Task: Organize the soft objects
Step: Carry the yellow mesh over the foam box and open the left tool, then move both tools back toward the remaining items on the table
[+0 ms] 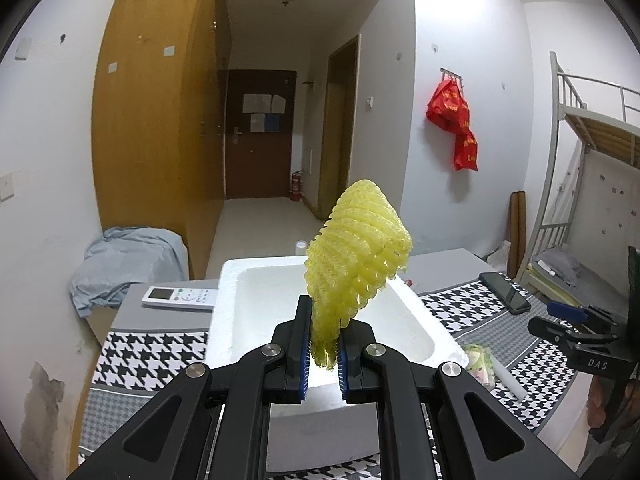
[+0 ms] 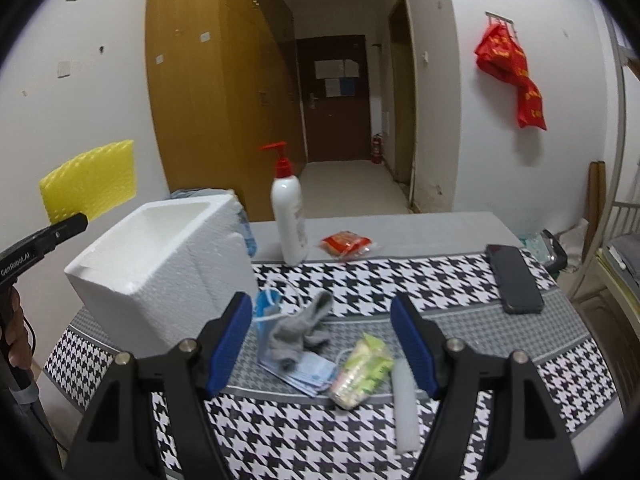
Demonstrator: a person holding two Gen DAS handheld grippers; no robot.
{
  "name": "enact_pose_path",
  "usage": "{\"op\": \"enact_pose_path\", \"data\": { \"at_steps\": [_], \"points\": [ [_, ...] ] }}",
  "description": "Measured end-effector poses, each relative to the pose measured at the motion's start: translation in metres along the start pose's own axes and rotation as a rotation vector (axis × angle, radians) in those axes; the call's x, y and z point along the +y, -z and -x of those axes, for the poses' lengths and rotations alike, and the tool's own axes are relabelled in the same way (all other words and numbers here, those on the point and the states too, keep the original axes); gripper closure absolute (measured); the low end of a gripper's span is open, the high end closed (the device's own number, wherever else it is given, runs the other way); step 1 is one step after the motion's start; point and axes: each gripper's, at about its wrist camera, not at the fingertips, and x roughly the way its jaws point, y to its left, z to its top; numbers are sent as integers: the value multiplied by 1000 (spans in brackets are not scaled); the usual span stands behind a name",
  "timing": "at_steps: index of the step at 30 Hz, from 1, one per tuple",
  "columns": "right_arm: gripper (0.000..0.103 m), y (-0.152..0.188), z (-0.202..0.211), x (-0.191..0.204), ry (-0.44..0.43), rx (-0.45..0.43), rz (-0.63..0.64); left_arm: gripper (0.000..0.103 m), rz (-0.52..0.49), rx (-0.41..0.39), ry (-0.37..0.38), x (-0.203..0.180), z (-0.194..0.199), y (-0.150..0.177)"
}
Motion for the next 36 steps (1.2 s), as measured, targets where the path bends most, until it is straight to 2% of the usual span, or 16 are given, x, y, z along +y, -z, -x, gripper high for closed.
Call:
{"op": "enact_pose_path", "data": {
  "at_steps": [7,9,11,14,17,20,29,36],
  "points": [
    [26,8,3,-18,33,5,-27,89,8,6,-19,-2,-8,-4],
    [22,11,3,-22,39,8,-34,70,11,10,-30,-3,-9,-4],
    [22,13,2,-24,37,11,-38,22,8,3,-59,-5,-10,-4],
    [21,15,1,-27,35,15,-41,8,7,-34,-95,-7,-3,-4],
    [21,20,-2,-31,34,26,-48,2,3,-52,-92,-11,1,-4],
    [21,27,-5,-35,32,42,-55,1,-4,-66,-72,-17,7,-4],
    [21,40,-5,-43,17,61,-53,1,-28,-101,2,-46,24,5],
    [21,50,0,-53,13,70,-57,1,-55,-93,42,-74,28,21]
  ]
}}
